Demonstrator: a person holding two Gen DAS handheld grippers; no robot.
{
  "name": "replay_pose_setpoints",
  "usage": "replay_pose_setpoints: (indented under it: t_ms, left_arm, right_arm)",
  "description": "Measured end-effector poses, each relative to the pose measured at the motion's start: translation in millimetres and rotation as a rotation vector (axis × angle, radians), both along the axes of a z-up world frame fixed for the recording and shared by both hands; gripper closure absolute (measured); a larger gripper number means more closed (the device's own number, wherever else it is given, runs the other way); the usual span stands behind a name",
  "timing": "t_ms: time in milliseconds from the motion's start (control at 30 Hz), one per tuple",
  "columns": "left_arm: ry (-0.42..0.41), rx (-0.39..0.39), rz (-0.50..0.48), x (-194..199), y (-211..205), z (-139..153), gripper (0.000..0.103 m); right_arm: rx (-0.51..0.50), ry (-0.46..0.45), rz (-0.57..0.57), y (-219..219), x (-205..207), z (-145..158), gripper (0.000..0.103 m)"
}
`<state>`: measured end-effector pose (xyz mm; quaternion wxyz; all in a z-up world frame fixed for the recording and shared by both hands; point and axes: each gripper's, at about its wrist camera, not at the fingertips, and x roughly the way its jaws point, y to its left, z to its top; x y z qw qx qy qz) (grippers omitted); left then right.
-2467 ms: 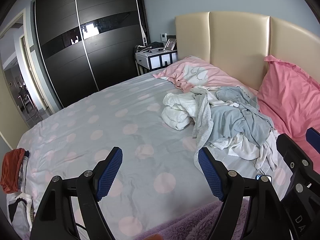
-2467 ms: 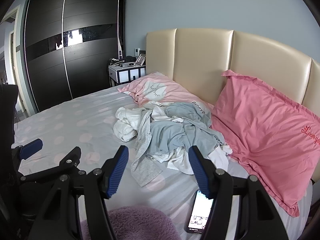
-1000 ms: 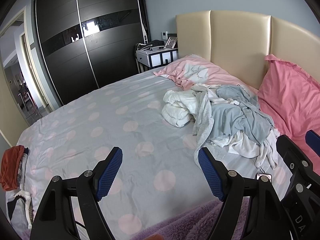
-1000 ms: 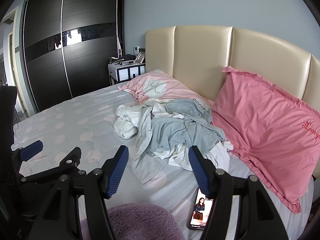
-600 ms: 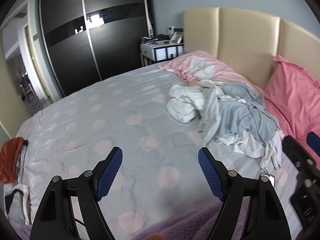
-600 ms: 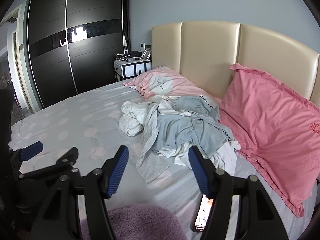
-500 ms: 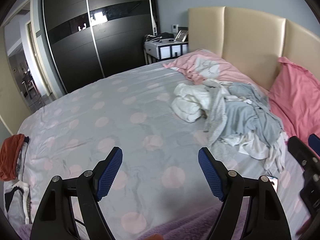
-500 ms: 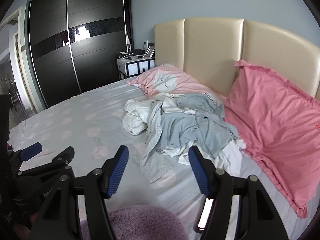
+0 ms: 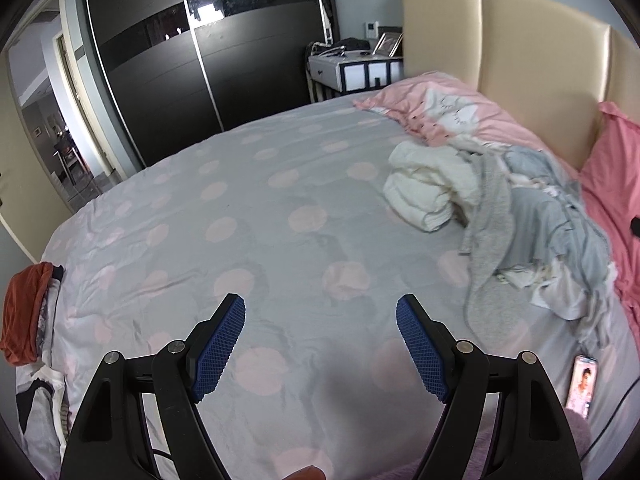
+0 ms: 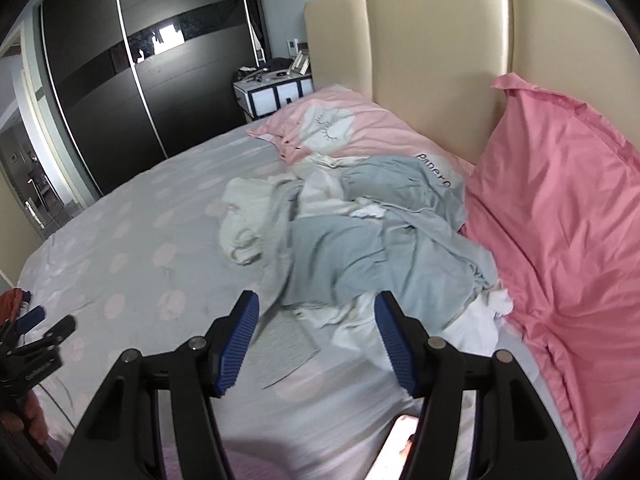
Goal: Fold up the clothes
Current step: 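Reach the right gripper into the pile and pinch the blue-grey shirt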
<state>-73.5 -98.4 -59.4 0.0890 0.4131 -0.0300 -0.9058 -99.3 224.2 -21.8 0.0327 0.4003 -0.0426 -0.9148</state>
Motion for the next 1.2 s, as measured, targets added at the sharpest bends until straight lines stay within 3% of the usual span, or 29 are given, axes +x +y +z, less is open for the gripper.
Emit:
replay_pose_setpoints:
  t_ms: [200,367,600,733,833,900,967,1067,1133,1200]
  left_arm:
    - [-0.084,-0.030,0.034,-23,-19,-38,0.024]
    - [-0.176,-0.028,0.068,-41,-32,-75,0.024]
    - [-0.266,-0.029,0.093,-62,-41,-113,0.024]
    - [-0.295,-0.027,0.089,-73,-42,-127,0.024]
    - [-0.310,-0.021,0.084,-75,-43,-132,0.024]
    - [-0.309,-0.018,0.080,-75,-45,-132,0.024]
    - [-0.305,-0.013,0.083,-74,-47,-131,0.024]
    - [-0.302,-0.003,0.090,-73,-50,-130,0.024]
    - [-0.296,0.001,0.086,-70,-50,-126,0.024]
    - [-0.279,0.002,0.081,-66,-50,-119,0.024]
  right_arm:
    - [0.111,-0.122,-0.020,33,-75,-41,0.044]
    - [0.087,-0.216,-0.043,47,-124,-80,0.044]
    - [0.057,-0.267,-0.080,59,-170,-112,0.044]
    - [0.109,-0.254,-0.084,55,-183,-119,0.044]
    - [0.120,-0.266,-0.090,57,-189,-120,0.057]
    - [0.133,-0.277,-0.086,59,-189,-117,0.080]
    - [0.146,-0.280,-0.077,63,-186,-114,0.085]
    - [0.288,-0.275,-0.146,62,-183,-110,0.098]
    - [0.364,-0.257,-0.193,63,-179,-105,0.100]
    - [0.370,-0.216,-0.227,67,-170,-92,0.100]
